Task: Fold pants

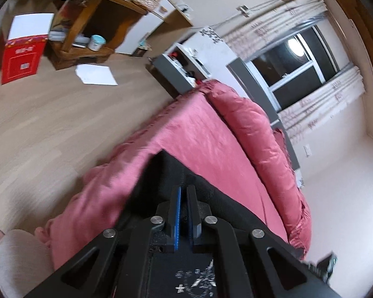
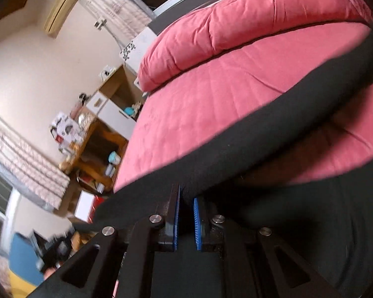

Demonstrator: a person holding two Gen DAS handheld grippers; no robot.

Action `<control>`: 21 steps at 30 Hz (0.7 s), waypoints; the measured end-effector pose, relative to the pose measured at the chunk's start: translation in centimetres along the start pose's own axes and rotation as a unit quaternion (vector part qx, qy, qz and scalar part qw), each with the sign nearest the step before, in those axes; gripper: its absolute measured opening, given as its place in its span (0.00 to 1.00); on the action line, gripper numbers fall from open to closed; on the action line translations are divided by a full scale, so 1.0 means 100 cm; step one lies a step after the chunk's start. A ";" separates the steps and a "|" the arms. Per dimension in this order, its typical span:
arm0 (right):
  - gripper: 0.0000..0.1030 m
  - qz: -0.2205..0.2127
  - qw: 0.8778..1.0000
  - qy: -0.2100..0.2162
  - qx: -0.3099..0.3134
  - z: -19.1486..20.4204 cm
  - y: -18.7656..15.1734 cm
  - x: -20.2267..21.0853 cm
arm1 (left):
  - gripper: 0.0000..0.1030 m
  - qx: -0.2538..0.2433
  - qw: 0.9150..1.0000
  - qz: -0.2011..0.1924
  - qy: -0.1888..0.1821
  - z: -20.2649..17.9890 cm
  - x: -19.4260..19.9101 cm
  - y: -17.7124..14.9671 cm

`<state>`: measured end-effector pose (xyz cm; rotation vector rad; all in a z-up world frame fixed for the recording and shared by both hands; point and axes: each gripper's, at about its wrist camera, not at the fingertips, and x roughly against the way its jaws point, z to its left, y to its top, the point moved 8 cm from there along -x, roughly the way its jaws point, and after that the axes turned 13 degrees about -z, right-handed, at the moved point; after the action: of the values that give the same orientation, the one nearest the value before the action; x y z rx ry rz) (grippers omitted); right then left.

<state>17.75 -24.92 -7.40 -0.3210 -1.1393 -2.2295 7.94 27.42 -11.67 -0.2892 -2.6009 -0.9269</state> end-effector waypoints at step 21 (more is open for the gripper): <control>0.35 0.024 0.996 -0.038 -0.075 -0.078 -0.091 0.015 | 0.35 0.006 0.983 0.178 0.053 0.008 0.010 -0.099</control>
<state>11.38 -27.67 -17.33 -0.4945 -0.9940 -2.2815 3.73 20.46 -17.43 -0.6576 -2.3491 -0.7757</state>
